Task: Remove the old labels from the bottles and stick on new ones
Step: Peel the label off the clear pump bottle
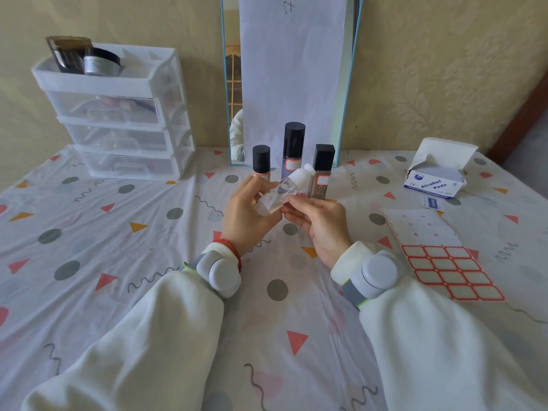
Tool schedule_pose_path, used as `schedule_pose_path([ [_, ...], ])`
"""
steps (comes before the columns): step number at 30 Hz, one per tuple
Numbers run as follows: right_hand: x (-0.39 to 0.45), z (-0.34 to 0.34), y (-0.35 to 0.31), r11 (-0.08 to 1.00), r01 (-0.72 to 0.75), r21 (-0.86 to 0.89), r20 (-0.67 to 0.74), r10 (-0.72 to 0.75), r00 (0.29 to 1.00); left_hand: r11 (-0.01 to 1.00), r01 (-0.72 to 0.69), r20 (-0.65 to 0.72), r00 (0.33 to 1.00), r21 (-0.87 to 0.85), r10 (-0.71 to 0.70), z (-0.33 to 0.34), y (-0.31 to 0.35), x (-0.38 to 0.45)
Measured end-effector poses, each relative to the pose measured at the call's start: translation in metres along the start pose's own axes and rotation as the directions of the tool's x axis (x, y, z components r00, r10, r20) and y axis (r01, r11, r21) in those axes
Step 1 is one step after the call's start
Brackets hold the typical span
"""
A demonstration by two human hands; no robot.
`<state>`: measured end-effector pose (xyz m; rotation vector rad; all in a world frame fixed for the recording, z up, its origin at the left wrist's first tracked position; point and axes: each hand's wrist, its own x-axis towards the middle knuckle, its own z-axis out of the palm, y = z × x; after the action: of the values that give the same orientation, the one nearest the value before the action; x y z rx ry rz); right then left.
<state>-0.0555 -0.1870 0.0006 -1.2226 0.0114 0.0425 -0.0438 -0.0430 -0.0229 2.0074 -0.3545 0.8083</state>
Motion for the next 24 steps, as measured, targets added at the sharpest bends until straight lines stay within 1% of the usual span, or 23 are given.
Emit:
schedule_pose_path([
  [5,-0.0005,-0.0004,0.0003,0.998,0.021,-0.056,-0.011,-0.021,1.0,1.0,0.0,0.017,1.0,0.025,0.0,-0.0003,-0.0001,-0.0003],
  [9,-0.0003,0.0003,-0.0015,0.991,0.051,-0.125,0.01,-0.051,0.999,0.999,0.048,0.012,0.999,-0.018,-0.048,-0.0004,0.0011,-0.0004],
  [12,0.0009,-0.0005,-0.001,0.97,0.1,-0.224,0.037,-0.094,0.995,0.995,0.08,0.021,0.997,-0.061,-0.079,0.0001,0.0024,-0.0004],
  [14,0.0018,-0.0008,0.0002,0.959,0.103,-0.264,0.048,-0.093,0.995,0.993,0.095,0.026,0.995,-0.074,-0.093,0.0003,0.0035,-0.0004],
  [18,0.0041,-0.001,0.0026,0.953,0.103,-0.284,0.042,-0.095,0.995,0.975,0.17,0.047,0.985,-0.143,-0.165,-0.0004,0.0066,0.0006],
  [24,0.0054,-0.0016,0.0031,0.954,0.108,-0.279,0.061,-0.095,0.994,0.949,0.22,0.09,0.975,-0.225,-0.204,-0.0008,0.007,0.0006],
])
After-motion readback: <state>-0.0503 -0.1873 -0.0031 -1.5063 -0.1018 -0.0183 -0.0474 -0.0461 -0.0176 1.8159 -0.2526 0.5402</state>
